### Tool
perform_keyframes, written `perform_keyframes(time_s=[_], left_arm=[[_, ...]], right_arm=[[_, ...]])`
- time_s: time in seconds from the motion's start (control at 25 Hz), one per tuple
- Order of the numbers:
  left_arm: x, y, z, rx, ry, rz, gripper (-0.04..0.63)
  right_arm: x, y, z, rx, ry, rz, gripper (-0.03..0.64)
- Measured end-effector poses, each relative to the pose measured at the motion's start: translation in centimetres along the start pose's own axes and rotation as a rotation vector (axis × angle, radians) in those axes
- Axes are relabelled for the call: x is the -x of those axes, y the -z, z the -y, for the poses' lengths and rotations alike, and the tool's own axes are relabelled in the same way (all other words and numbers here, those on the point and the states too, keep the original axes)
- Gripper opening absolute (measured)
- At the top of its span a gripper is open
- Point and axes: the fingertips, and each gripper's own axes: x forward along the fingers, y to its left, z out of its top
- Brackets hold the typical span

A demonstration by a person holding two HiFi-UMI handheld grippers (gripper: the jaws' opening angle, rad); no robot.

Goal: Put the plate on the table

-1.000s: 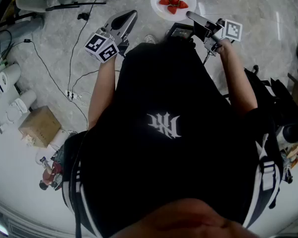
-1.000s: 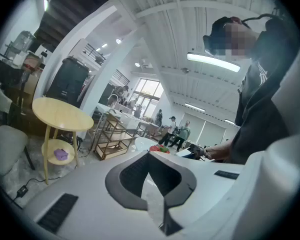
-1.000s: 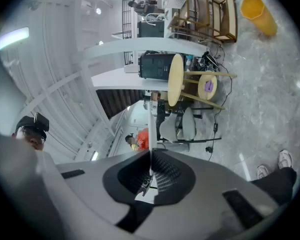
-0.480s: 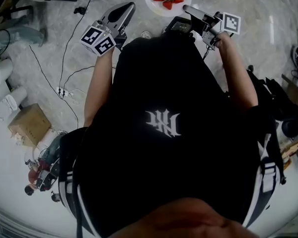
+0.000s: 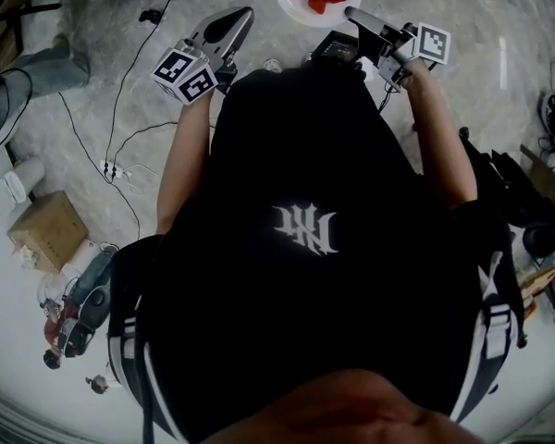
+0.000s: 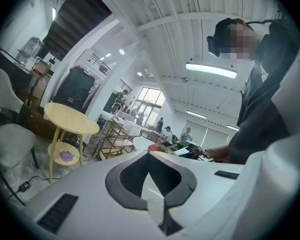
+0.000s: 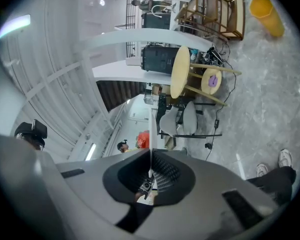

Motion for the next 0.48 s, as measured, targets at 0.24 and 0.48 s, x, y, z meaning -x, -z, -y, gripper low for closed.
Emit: perform_keyframes(time_s=[0.24,0.48], left_arm=[[1.6,0.6,-0.1,-0.007,0.012,-0.017,0.000],[0.9,0.9,-0.8,-0.015,0.000,-0.029,0.000]], right_arm=[[-1.1,1.0,-0.4,0.022,0.007,0.001,0.011],[-0.7,0.6,0.3,0.019,0.020,0.007,0.011]])
